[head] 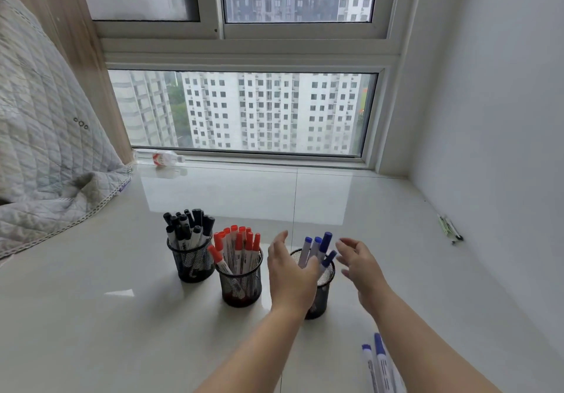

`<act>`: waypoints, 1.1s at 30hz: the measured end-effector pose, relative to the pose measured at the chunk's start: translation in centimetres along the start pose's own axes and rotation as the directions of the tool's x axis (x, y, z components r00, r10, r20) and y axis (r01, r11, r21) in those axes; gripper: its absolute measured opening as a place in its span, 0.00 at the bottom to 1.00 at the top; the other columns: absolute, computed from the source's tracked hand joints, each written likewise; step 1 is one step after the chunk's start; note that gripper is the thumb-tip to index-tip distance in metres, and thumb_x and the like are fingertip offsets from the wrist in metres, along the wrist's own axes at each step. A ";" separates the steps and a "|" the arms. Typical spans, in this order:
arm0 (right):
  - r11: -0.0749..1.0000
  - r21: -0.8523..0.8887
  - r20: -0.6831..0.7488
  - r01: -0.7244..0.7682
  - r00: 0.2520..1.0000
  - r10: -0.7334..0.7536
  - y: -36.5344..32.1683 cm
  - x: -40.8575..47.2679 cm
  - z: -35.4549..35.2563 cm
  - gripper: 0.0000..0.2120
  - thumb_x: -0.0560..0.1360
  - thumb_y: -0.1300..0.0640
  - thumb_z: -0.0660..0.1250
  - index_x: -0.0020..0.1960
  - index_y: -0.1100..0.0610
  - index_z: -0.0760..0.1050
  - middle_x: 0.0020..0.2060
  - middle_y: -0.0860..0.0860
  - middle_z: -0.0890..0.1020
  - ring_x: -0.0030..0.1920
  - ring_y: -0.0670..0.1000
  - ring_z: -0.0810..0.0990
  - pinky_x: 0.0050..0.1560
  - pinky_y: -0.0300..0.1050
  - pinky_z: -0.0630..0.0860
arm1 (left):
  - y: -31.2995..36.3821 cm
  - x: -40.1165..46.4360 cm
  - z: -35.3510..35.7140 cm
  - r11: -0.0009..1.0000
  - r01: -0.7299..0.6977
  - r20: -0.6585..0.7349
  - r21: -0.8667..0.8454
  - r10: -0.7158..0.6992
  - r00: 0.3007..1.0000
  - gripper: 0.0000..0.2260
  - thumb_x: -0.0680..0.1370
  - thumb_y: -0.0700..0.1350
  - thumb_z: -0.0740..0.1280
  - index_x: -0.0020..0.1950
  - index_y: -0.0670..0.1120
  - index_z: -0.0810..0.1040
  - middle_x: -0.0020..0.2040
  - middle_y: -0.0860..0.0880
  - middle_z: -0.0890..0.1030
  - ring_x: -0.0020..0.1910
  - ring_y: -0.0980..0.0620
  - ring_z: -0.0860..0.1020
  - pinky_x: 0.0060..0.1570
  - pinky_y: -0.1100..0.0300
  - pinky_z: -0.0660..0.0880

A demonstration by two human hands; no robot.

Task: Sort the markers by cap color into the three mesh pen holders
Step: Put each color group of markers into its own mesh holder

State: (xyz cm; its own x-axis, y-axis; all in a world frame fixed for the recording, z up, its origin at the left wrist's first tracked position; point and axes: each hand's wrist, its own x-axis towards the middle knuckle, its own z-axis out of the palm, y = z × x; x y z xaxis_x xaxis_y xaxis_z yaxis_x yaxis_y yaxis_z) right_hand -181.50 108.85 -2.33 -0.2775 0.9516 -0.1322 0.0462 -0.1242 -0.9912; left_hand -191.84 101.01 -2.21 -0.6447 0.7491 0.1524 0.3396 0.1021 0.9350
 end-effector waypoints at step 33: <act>0.605 -0.765 -0.217 -0.221 0.973 0.081 7.9 -12.7 -9.6 0.12 0.75 0.50 0.59 0.54 0.57 0.70 0.49 0.51 0.78 0.45 0.51 0.73 0.43 0.43 0.69 | -3.2 -13.5 7.3 0.663 -0.065 0.277 0.746 -0.220 0.935 0.32 0.73 0.67 0.57 0.65 0.44 0.64 0.64 0.48 0.70 0.64 0.48 0.69 0.55 0.51 0.70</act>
State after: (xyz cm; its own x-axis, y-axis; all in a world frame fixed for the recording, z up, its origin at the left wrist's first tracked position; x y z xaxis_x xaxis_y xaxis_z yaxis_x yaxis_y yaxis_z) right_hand -168.37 98.47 -8.37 -0.0582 0.9767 -0.2065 0.8234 -0.0700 -0.5632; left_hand -179.24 95.37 -9.56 -0.4882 0.8594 -0.1521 0.7776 0.5075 0.3712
